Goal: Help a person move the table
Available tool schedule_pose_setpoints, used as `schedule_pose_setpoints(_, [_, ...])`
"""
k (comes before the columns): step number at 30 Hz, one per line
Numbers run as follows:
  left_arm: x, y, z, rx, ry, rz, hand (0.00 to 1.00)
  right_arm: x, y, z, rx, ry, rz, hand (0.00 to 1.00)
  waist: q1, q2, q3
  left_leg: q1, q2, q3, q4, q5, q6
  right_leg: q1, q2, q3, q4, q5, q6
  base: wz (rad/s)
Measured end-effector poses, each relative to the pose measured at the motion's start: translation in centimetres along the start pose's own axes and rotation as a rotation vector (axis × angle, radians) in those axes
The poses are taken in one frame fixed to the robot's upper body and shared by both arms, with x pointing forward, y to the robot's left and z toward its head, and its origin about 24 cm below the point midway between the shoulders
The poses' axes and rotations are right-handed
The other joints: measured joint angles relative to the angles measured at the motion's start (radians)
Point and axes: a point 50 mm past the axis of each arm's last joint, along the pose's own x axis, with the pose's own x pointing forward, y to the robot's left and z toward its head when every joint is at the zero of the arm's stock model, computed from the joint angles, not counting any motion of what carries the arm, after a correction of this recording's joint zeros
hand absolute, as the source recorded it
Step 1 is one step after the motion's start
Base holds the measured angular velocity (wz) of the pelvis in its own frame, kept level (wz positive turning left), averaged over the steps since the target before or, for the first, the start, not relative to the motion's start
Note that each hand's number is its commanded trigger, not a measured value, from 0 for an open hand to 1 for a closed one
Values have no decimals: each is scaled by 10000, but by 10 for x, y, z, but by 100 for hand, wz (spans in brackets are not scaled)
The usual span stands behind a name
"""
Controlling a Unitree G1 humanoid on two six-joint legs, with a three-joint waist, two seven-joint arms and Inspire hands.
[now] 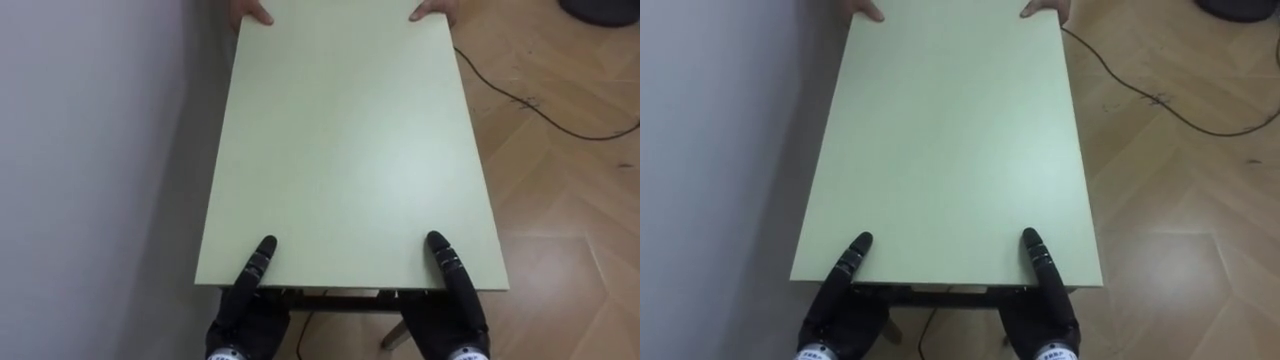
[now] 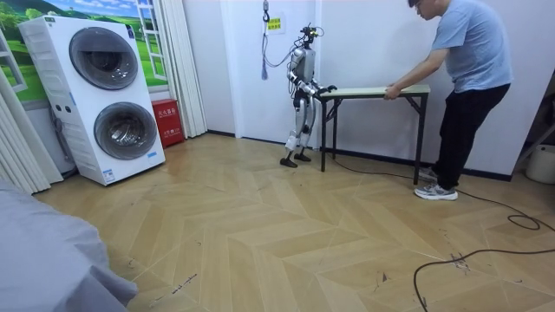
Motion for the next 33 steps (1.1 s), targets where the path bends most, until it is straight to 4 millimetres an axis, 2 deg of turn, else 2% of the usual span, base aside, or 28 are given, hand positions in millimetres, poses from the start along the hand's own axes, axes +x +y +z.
schedule_pose_setpoints(1, [1,1,0,-7,-9,-1,100,0,-1,-1,-23,13,0,100,9,-6,-7,47,6,3,-34,1,1,16,2,9,0,0,0,-5])
schedule_pose_setpoints(2, [2,4,2,-15,-35,17,100,1,-3,-3,-37,51,-39,100,5,-25,-81,79,11,15,-73,2,2,37,7,14,-5,1,-1,-5])
schedule_pose_setpoints(3, [3,6,2,-1,-28,31,100,3,-4,-4,-33,49,-43,100,6,-34,-108,167,14,21,-136,8,9,111,12,26,-8,5,-6,0])
schedule_pose_setpoints(8, [5,10,2,-39,84,133,100,8,-5,-4,-102,118,-158,100,20,-34,-125,507,37,16,-302,8,9,366,30,26,-71,16,-23,0])
schedule_pose_setpoints(13, [10,16,3,409,205,295,100,11,-10,-1,-331,71,-174,100,228,22,-119,705,121,-13,-336,6,0,523,191,108,-332,108,-81,0])
schedule_pose_setpoints(14, [12,18,4,480,193,277,93,13,-10,-1,-379,97,-171,100,224,52,-108,742,121,-10,-367,1,-8,522,233,199,-353,110,-83,0])
schedule_pose_setpoints(15, [14,19,5,518,173,230,93,15,-10,-1,-419,138,-168,100,219,54,-123,771,121,-6,-412,1,-11,567,241,239,-342,116,-90,0])
schedule_pose_setpoints(16, [15,19,5,556,160,222,78,16,-9,-1,-432,152,-162,100,223,46,-122,790,121,-4,-425,1,-12,595,243,252,-369,121,-97,0])
schedule_pose_setpoints(18, [17,22,5,652,174,222,67,18,-11,0,-493,198,-254,100,231,10,-137,938,122,-7,-501,1,-14,676,247,255,-351,121,-97,0])
schedule_pose_setpoints(19, [17,23,5,662,161,232,53,18,-11,0,-519,209,-272,77,231,0,-154,954,123,-8,-516,1,-14,682,248,262,-347,121,-97,0])
schedule_pose_setpoints(21, [18,25,6,875,154,175,0,19,-14,0,-632,228,-326,5,237,-44,-143,1040,135,-17,-553,1,-13,695,252,326,-364,114,-99,0])
schedule_pose_setpoints(22, [18,25,6,1027,184,169,0,20,-15,1,-663,228,-350,0,238,-51,-154,1056,138,-22,-563,1,-13,697,258,380,-366,114,-100,0])
schedule_pose_setpoints(23, [18,27,6,1430,249,175,0,22,-15,1,-673,219,-338,0,247,-80,-167,1102,138,-24,-597,1,-13,696,300,533,-439,114,-103,0])
schedule_pose_setpoints(27, [18,34,6,2372,478,463,0,18,-23,3,-997,275,19,0,288,-67,-176,1261,139,-38,-791,1,-13,684,383,693,-505,152,-159,0])
schedule_pose_setpoints(33, [17,37,7,2369,401,448,0,13,-28,3,-1519,409,237,0,316,-102,-161,1274,142,7,-828,1,-13,739,370,538,-516,151,-158,-2])
